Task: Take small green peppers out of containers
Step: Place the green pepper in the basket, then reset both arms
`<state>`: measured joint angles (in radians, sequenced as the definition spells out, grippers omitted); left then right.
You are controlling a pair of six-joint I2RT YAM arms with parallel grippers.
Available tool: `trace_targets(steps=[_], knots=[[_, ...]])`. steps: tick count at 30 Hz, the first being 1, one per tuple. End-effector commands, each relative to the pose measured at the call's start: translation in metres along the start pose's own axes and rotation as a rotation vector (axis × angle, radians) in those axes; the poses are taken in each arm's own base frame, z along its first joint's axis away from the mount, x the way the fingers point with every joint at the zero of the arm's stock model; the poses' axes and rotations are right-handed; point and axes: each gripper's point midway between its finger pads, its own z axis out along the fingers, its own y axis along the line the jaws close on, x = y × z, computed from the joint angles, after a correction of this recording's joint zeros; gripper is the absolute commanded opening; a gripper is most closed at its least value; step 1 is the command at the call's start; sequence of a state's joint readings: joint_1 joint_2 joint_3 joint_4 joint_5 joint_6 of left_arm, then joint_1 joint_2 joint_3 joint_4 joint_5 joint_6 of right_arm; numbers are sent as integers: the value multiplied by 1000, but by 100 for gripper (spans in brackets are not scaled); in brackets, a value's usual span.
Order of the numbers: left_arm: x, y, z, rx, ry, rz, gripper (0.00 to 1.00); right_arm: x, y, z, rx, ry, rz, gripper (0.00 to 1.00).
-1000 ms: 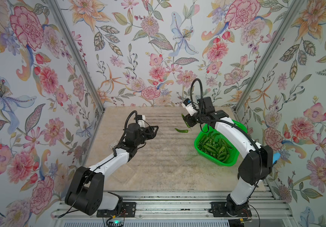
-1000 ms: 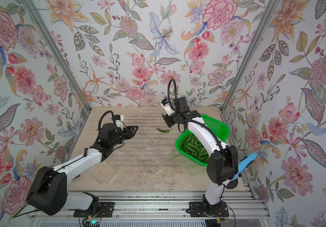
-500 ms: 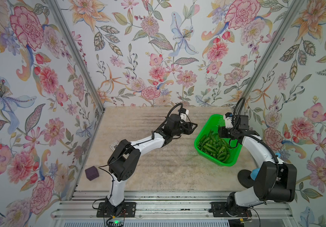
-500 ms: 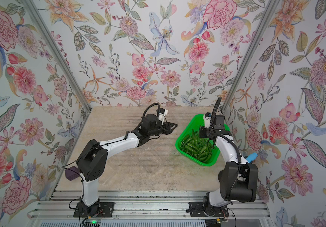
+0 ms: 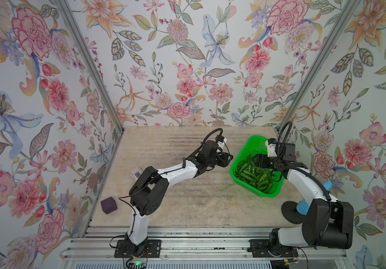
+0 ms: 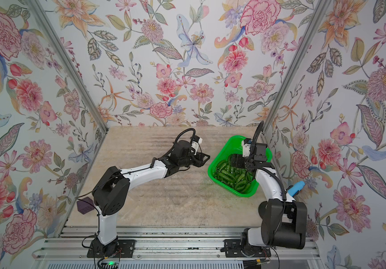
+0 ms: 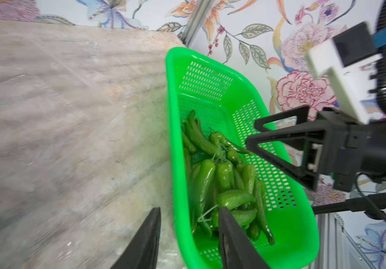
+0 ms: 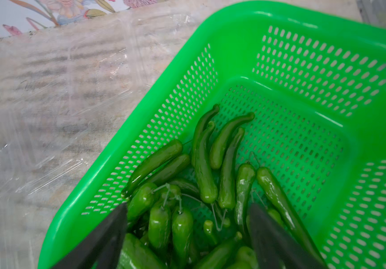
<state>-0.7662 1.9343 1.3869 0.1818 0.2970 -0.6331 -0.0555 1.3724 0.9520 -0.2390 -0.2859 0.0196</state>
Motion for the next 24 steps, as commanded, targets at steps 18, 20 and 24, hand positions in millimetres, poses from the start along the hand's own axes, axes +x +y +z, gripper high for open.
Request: trace_targets(steps=[18, 20, 24], knots=[[-8, 214, -317, -1022, -535, 267, 83, 14, 61, -12, 218, -417, -297, 100], [4, 221, -340, -1134, -582, 312, 95, 20, 58, -8, 224, -413, -290, 100], [31, 228, -376, -1255, -678, 397, 100, 25, 54, -6, 238, -449, -334, 100]])
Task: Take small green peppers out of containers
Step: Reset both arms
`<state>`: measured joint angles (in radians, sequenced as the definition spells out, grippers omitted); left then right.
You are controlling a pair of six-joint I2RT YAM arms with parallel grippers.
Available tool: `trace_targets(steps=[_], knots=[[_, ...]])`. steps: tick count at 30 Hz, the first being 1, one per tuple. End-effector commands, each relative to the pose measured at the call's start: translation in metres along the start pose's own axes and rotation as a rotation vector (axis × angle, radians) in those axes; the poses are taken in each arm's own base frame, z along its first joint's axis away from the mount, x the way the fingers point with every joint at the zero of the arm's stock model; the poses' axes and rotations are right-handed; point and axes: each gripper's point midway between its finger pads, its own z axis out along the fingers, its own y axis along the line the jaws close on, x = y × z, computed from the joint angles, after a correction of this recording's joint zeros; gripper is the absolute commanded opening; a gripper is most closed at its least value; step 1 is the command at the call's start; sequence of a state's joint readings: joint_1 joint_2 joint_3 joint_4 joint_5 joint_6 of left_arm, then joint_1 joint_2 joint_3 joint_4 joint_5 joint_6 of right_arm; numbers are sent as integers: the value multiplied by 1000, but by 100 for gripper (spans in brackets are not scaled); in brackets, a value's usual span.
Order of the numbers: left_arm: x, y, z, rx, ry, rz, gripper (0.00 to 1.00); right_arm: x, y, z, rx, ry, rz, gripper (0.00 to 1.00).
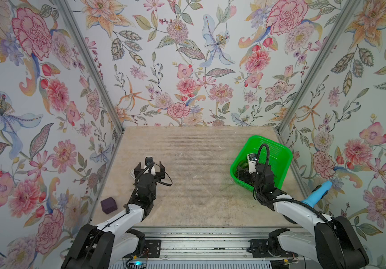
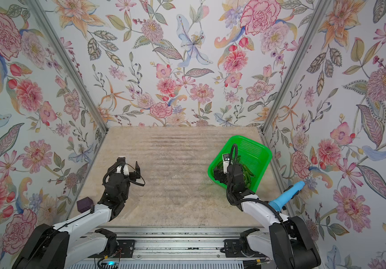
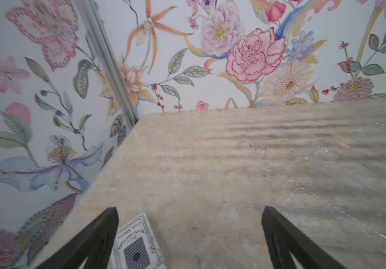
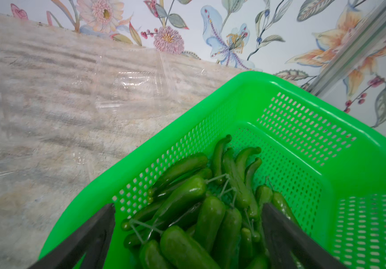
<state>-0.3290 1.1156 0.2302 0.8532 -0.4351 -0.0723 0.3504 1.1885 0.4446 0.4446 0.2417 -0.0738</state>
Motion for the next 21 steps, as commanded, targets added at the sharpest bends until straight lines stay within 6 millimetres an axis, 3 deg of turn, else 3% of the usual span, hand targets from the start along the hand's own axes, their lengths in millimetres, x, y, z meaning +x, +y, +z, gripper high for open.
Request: trace_targets(steps=[1, 5, 11, 21], knots=[[-22, 48, -17, -209, -184, 40, 100, -14, -10, 2, 60, -93, -41, 100], [-1, 50, -11, -229, -153, 105, 100, -3, -17, 9, 69, -100, -42, 100], [13, 48, -13, -227, -192, 112, 100, 18, -22, 12, 10, -106, 8, 100], [14, 54, -14, -240, -196, 83, 100, 22, -56, 3, 29, -188, 40, 100]])
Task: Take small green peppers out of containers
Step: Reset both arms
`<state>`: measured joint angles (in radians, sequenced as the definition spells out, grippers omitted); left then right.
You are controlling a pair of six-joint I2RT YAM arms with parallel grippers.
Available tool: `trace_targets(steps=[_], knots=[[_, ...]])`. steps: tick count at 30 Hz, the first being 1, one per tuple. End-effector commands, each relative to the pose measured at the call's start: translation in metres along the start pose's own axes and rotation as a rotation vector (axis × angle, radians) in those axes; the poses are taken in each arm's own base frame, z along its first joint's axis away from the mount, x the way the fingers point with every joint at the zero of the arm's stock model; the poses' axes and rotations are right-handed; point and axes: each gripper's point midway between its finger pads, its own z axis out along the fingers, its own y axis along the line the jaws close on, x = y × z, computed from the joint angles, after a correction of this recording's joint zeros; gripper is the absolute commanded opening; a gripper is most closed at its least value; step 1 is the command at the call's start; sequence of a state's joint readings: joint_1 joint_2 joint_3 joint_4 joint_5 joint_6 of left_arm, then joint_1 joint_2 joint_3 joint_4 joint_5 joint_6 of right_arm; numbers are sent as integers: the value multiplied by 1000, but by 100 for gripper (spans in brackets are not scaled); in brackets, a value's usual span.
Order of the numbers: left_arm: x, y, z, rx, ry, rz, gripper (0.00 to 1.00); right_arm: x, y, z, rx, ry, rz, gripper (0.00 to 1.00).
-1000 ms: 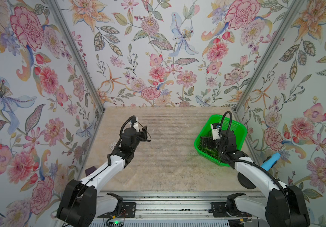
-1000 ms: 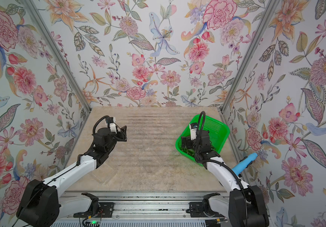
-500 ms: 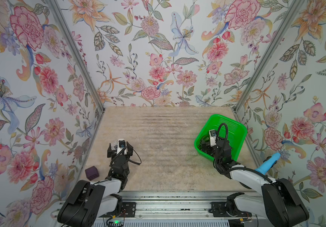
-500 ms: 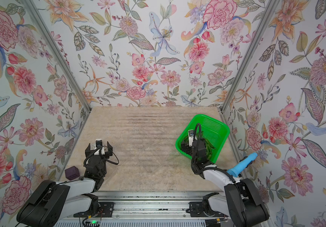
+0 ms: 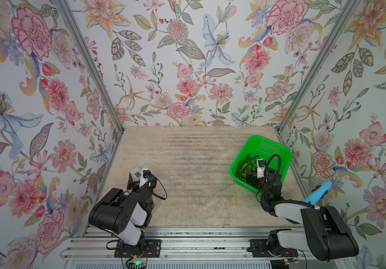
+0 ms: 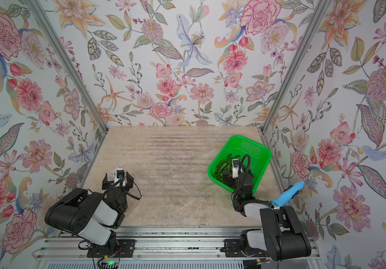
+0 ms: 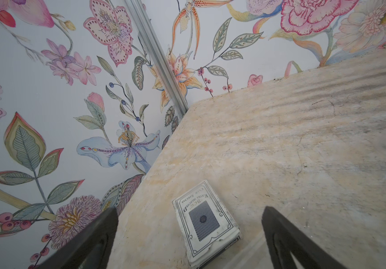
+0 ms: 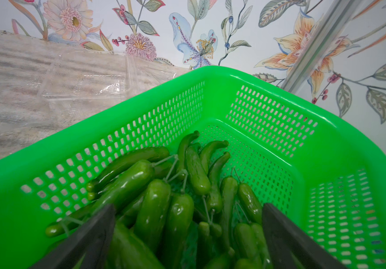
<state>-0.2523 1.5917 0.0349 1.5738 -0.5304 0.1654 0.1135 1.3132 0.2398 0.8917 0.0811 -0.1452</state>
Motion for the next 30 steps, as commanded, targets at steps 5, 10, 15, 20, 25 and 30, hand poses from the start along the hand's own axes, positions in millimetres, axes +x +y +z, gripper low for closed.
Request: trace_targets(steps=[5, 10, 15, 20, 25, 30], knots=[[-43, 26, -6, -79, -179, -141, 100, -9, 4, 8, -92, -98, 45, 100], [-40, 27, -6, -49, -185, -153, 100, -2, 6, 10, -106, -119, 44, 100], [-34, 22, 4, -28, -166, -174, 100, 1, 3, 17, -111, -90, 66, 100], [-33, 22, 5, -29, -164, -173, 100, 5, -12, 26, -35, -47, 108, 100], [-33, 23, 5, -32, -166, -172, 100, 7, -20, 29, 15, -29, 124, 100], [-33, 23, 5, -31, -165, -173, 100, 9, -22, 31, 18, -17, 138, 100]])
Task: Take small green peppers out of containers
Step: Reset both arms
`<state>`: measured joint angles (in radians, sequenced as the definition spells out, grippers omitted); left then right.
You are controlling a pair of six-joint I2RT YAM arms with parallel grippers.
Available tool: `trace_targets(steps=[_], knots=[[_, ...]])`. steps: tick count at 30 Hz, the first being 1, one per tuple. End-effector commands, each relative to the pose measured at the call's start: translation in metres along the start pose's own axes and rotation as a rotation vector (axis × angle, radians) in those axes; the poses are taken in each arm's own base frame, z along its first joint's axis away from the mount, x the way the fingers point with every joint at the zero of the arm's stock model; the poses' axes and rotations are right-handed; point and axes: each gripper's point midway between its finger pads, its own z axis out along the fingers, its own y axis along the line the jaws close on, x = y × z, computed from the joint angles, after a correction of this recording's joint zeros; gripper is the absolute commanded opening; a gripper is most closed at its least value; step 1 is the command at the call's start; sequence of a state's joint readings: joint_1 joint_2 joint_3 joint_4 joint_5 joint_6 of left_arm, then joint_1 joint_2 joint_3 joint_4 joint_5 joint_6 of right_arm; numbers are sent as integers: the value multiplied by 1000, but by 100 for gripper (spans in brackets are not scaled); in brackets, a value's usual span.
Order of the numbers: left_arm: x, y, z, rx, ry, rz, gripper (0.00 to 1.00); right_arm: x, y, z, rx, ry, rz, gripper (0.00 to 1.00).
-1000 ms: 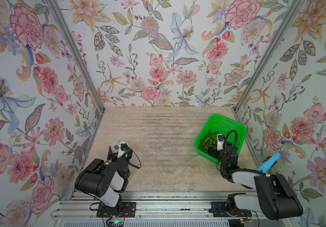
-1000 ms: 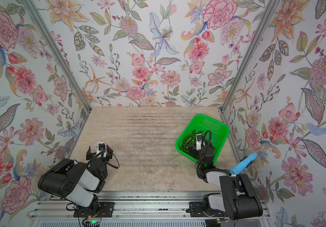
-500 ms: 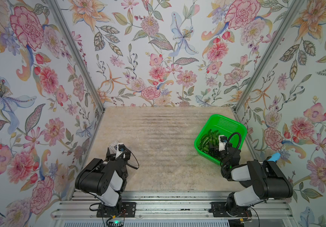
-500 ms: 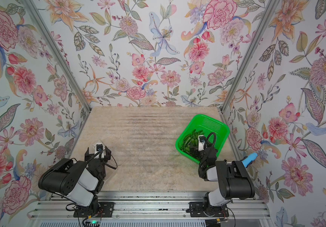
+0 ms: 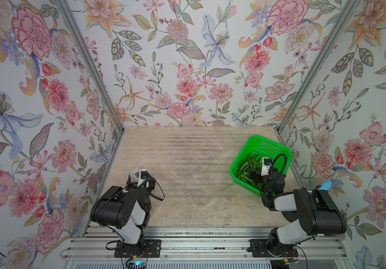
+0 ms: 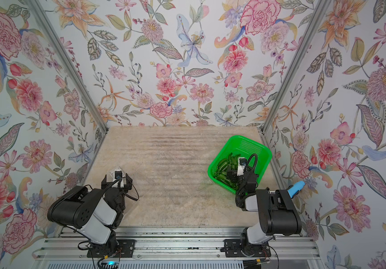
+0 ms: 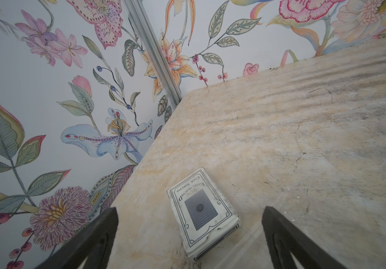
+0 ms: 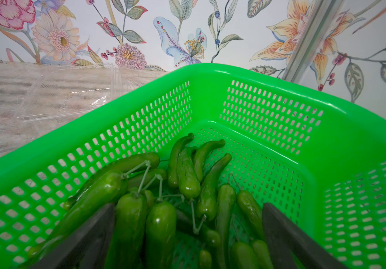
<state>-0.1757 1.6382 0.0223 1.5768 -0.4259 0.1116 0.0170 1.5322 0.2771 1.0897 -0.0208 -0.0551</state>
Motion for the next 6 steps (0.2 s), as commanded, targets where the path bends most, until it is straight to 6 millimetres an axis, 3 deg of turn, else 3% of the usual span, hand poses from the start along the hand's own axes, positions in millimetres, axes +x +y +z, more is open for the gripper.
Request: trace_targets(steps=[1, 6], knots=[[-52, 20, -3, -67, -208, -141, 100, -4, -6, 5, 27, -4, 18, 100], [-52, 21, -3, -68, -210, -141, 100, -4, -6, 4, 32, -4, 17, 100]])
